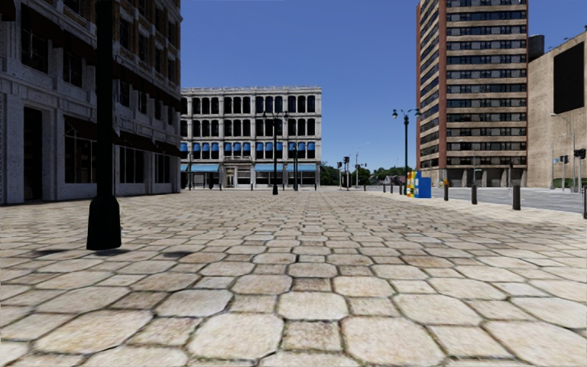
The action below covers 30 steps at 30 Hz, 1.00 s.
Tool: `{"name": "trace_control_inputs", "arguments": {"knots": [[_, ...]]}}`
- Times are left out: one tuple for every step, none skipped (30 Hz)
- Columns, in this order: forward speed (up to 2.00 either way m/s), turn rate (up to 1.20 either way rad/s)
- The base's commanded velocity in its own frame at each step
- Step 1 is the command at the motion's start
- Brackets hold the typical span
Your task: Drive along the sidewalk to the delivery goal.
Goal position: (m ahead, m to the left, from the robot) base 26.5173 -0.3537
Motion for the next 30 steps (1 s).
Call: {"name": "trace_control_inputs", "arguments": {"knots": [[2.00,0.00],[2.00,0.00],[2.00,0.00],[2.00,0.00],[2.00,0.00],[2.00,0.00],[2.00,0.00],[2.00,0.00],[2.00,0.00],[2.00,0.00],[2.00,0.00],[2.00,0.00],[2.00,0.00],[2.00,0.00],[2.00,0.00],[2.00,0.00],[2.00,0.00],[2.00,0.00],[2.00,0.00],[2.00,0.00],[2.00,0.00],[2.00,0.00],[2.00,0.06],[2.00,0.78],[2.00,0.95],[2.00,1.01],[2.00,0.56],[2.00,0.05],[2.00,0.00],[2.00,0.00]]}}
